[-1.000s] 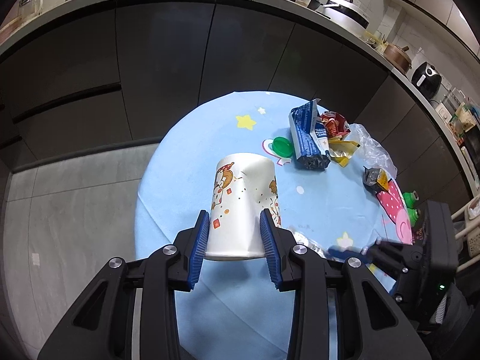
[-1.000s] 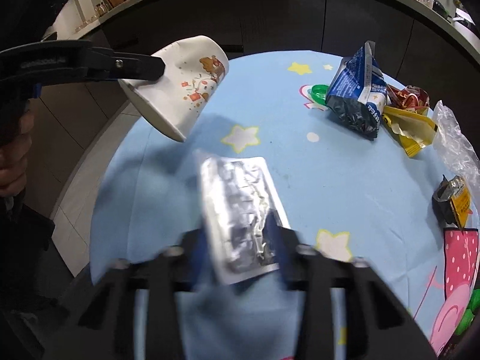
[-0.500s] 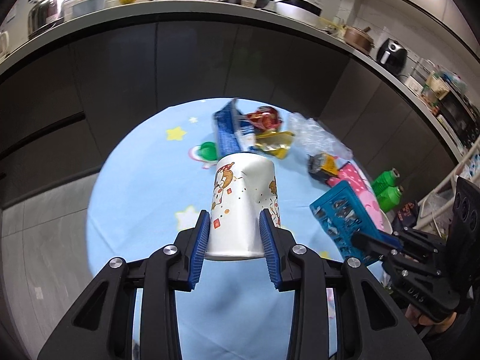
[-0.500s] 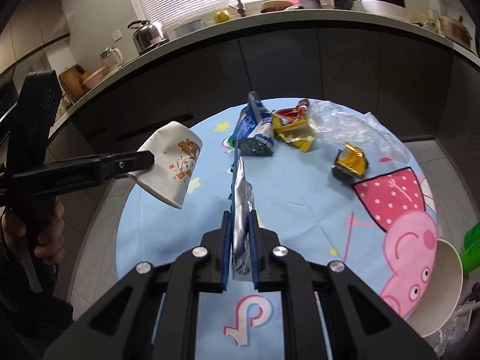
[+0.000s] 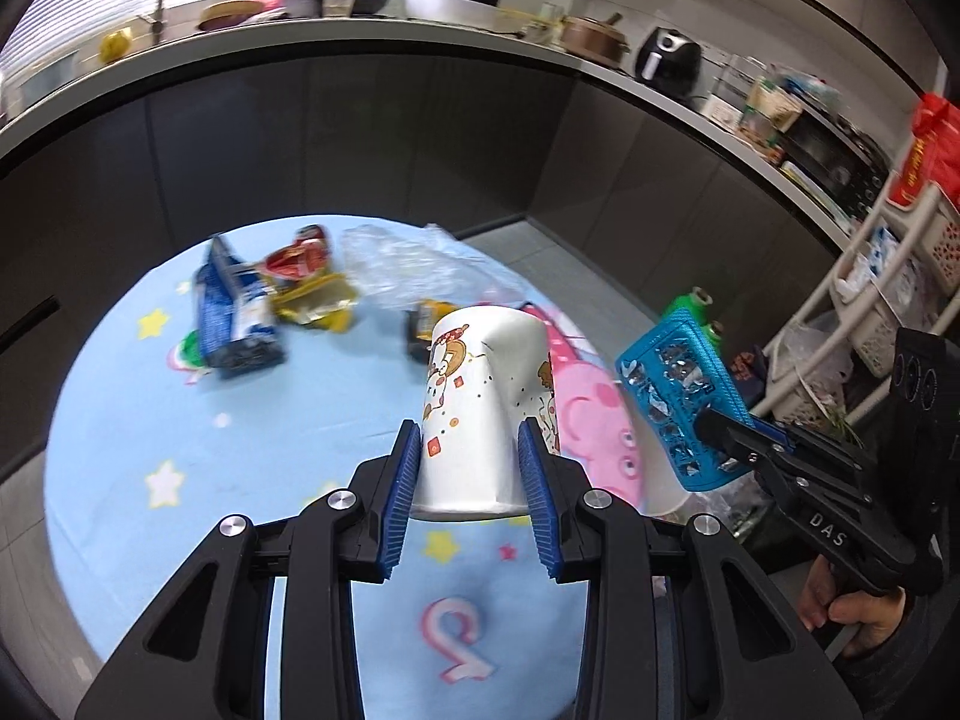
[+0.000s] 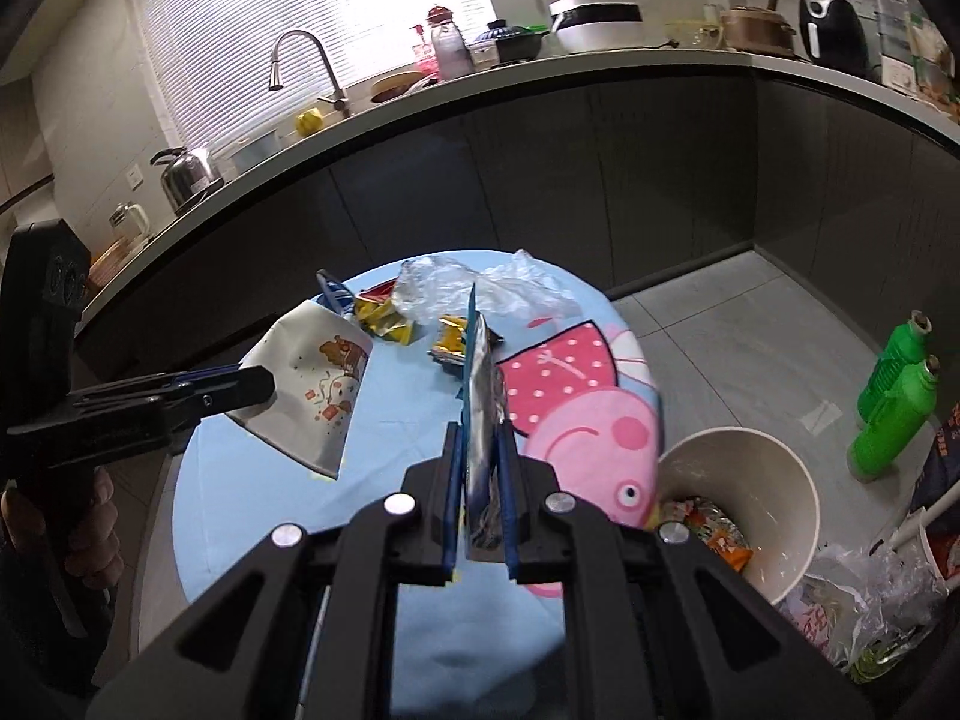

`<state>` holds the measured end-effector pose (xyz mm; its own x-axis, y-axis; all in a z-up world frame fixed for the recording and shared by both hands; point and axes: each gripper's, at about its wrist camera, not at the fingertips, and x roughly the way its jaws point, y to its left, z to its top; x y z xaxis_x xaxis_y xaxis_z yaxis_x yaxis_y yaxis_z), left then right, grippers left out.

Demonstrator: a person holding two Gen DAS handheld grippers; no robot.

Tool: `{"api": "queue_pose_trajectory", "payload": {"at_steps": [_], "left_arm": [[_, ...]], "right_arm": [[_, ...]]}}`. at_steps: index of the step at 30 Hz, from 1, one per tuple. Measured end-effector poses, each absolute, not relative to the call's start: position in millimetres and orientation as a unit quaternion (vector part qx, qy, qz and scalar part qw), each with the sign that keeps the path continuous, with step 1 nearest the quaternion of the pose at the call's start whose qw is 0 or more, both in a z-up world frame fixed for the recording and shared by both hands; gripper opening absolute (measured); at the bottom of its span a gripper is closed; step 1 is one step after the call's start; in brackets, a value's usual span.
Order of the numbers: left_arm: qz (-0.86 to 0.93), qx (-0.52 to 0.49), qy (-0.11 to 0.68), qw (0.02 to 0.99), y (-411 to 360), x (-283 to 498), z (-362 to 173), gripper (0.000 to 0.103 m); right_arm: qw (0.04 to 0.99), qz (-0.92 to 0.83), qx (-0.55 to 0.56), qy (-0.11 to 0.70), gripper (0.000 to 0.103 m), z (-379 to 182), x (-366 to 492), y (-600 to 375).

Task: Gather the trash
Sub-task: 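Carry the cup and blister pack over the white bin and open both tools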

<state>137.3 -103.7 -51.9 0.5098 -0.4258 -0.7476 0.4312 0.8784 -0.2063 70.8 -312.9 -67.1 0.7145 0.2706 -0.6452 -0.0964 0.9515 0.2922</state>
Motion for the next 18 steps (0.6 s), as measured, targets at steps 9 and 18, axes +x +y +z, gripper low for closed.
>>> {"api": "queue_pose_trajectory", "payload": {"at_steps": [9, 18], "left_arm": [[-0.316, 0.039, 0.427, 0.846, -200.4, 136.1, -57.0, 0.032], [-0.358, 0.064, 0.444, 0.819, -281.4, 145.0, -82.3, 0.032]], "right_arm": [[0.916, 0.034, 0.153, 0.369, 0.012, -90.5, 47.4, -383.3], [0.897, -0.01, 0.2, 0.393, 0.012, -138.1, 35.2, -442.0]]}}
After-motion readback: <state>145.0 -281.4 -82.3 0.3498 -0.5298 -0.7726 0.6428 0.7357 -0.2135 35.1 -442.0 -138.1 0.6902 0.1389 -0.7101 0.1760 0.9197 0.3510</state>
